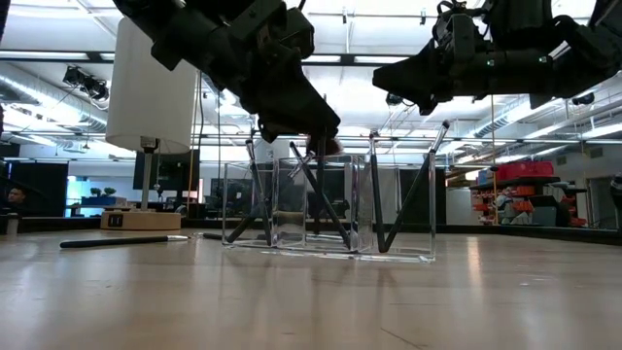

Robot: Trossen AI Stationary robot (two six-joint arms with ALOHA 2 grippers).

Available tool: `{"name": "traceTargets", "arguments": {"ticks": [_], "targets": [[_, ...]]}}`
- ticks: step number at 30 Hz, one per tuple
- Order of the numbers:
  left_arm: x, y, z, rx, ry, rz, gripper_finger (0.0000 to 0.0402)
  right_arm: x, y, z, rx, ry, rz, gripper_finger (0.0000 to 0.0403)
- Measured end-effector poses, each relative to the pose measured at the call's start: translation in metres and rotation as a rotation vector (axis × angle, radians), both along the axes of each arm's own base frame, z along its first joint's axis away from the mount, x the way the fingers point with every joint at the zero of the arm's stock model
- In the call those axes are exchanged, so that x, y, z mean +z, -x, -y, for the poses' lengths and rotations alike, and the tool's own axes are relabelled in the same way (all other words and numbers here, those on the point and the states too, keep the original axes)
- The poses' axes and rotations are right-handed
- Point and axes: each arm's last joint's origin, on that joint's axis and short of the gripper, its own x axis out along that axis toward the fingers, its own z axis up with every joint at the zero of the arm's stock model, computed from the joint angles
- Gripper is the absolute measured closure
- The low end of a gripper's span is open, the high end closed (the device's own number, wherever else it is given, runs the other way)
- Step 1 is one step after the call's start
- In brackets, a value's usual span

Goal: Put items in baskets/containers
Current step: Put the black eyeshadow brush into the transparent organizer

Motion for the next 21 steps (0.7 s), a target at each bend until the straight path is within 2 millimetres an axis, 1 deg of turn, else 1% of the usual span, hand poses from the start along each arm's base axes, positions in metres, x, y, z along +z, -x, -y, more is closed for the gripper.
{"name": "traceTargets", "arguments": {"ticks": [4,8,11,14,18,21], "targets": [[0.0,0.0,-0.001,0.015,-0.031,0.004,0.0255,0.0,0.0,0.0,0.0,-0.001,0.0,0.0305],[0.009,0.003,-0.001,0.0,-0.023,0.027,0.0227,0.0,0.0,0.0,0.0,-0.002,-0.004,0.0305],[0.022,0.007,0.0,-0.024,-0.006,0.065,0.0217,-0.001,0.0,0.0,0.0,-0.005,-0.01,0.0305],[0.042,0.015,-0.001,-0.044,0.002,0.122,0.0214,-0.001,0.0,0.0,0.0,-0.005,-0.013,0.0305],[0.066,0.034,-0.002,-0.05,-0.016,0.141,0.0217,-0.002,0.0,0.0,0.0,-0.005,-0.017,0.0305],[0.077,0.051,-0.005,-0.011,-0.022,0.094,0.0223,-0.002,0.0,0.0,0.0,-0.005,-0.023,0.0305]]}}
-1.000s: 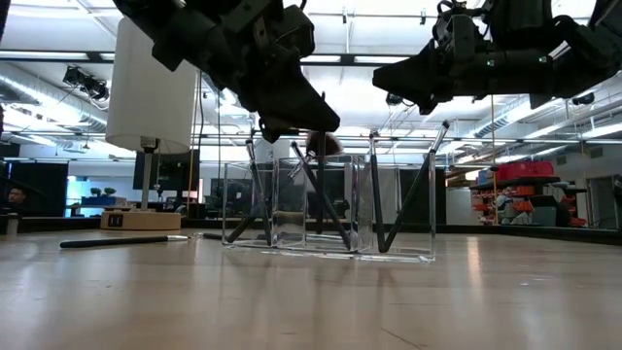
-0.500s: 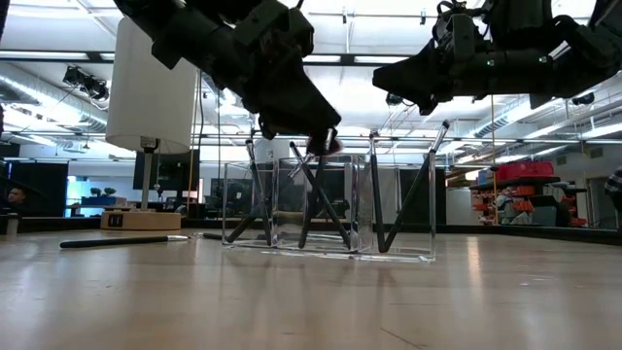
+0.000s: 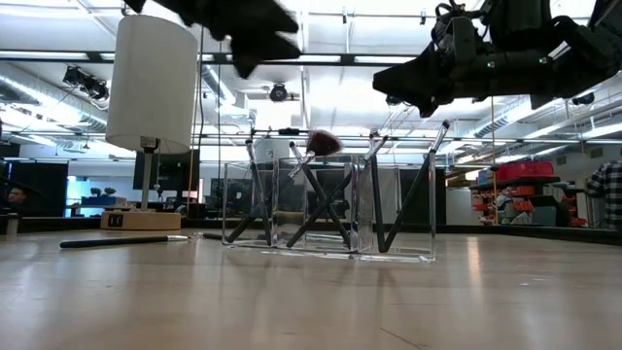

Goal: Put items in baskets/containers
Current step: Put the black eyeshadow brush into the transparent organizer

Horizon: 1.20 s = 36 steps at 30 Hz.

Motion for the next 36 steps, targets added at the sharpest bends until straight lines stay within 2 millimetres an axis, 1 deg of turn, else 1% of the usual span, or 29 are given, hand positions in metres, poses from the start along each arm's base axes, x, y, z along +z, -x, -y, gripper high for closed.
{"name": "traceTargets", "arguments": {"ticks": [3,7,10,15,18,21,23,27,29,31,36], "targets": [[-0.001,0.018,-0.004,0.105,0.003,-0.128,0.0224,0.0,0.0,0.0,0.0,0.0,-0.003,0.0305],[-0.016,0.038,-0.004,0.326,-0.026,-0.326,0.0225,-0.001,0.0,0.0,-0.013,0.006,-0.008,0.0305],[-0.037,0.052,0.0,0.468,-0.036,-0.435,0.0225,-0.001,0.0,0.001,-0.016,0.022,-0.01,0.0305],[-0.079,0.077,0.01,0.63,0.024,-0.501,0.0225,-0.001,0.0,0.002,-0.022,0.027,-0.01,0.0305],[-0.105,0.092,0.019,0.711,0.077,-0.479,0.0225,-0.001,0.0,0.002,-0.022,0.028,-0.01,0.0305],[-0.128,0.104,0.025,0.724,0.141,-0.434,0.0225,-0.001,0.0,0.003,-0.026,0.031,-0.011,0.0305],[-0.138,0.109,0.028,0.728,0.176,-0.358,0.0225,-0.001,0.0,0.004,-0.032,0.031,-0.011,0.0305],[-0.149,0.113,0.032,0.707,0.191,-0.164,0.0225,-0.001,0.001,0.008,-0.049,0.025,-0.01,0.0305],[-0.153,0.116,0.032,0.707,0.165,-0.106,0.0225,-0.001,0.001,0.009,-0.055,0.019,-0.009,0.0305],[-0.156,0.117,0.032,0.719,0.139,-0.092,0.0225,-0.001,0.001,0.01,-0.057,0.013,-0.008,0.0305],[-0.17,0.116,0.033,0.729,0.076,-0.15,0.0225,0.0,0.001,0.01,-0.057,0.006,-0.004,0.0305]]}}
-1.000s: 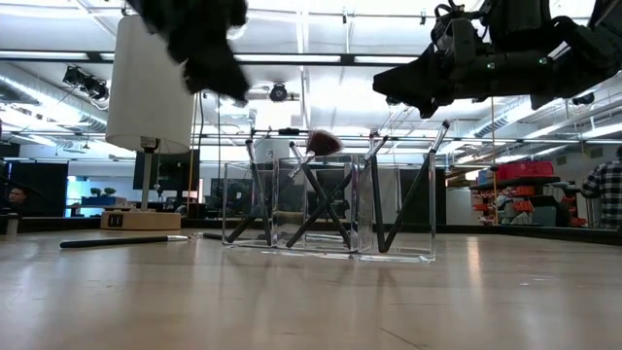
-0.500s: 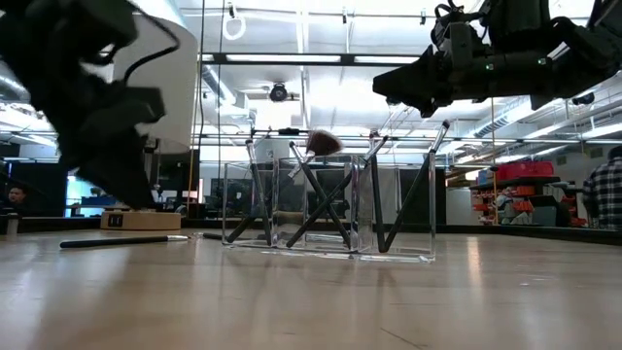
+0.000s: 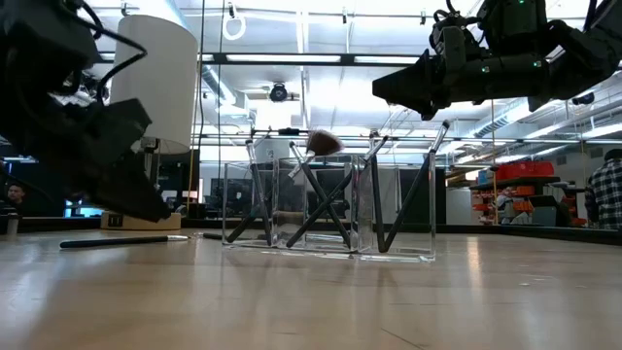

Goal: Put items in baskets/containers
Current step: Put the black eyeshadow brush into the transparent organizer

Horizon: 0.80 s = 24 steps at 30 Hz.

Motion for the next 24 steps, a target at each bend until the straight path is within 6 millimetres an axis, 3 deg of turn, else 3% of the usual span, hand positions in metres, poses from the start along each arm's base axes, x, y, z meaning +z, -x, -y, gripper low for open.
{"name": "traceTargets", "arguments": {"ticks": [14,24], "targets": [[-0.028,-0.016,0.013,-0.011,-0.065,-0.1,0.0226,0.001,0.0,0.0,0.002,-0.008,0.017,0.0305],[-0.035,-0.003,0.016,0.0,-0.041,-0.09,0.0285,0.002,0.0,0.0,0.002,-0.007,0.027,0.0305]]}}
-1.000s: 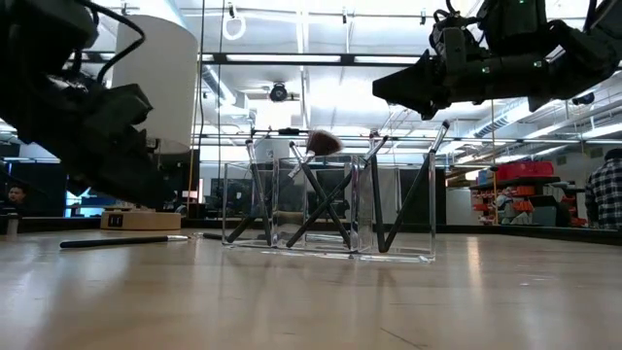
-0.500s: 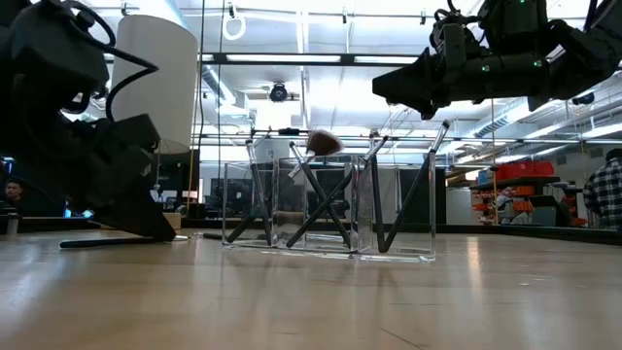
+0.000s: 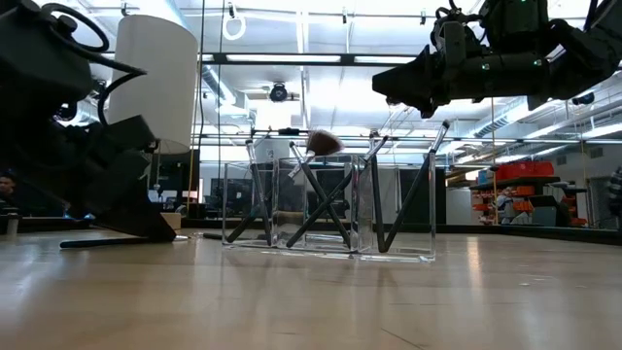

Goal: Put items in baskets/containers
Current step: Put the black eyeshadow brush into the transparent organizer

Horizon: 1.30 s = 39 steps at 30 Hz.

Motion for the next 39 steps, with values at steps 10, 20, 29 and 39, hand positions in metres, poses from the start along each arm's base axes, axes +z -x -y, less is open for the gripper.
{"name": "traceTargets", "arguments": {"ticks": [10,20,29,39], "targets": [[-0.004,0.007,-0.004,0.06,0.045,0.034,0.0335,0.0,0.0,0.0,0.0,-0.007,0.002,0.0305],[-0.004,0.008,-0.005,0.055,0.025,0.026,0.0389,0.0,0.0,0.0,0.0,-0.007,0.001,0.0305],[0.001,0.008,-0.004,0.037,0.052,0.037,0.039,-0.004,0.0,0.0,0.001,-0.015,-0.035,0.0305],[0.025,0.006,-0.004,-0.049,0.078,0.083,0.0391,-0.004,0.0,0.0,0.0,-0.016,-0.036,0.0305]]}}
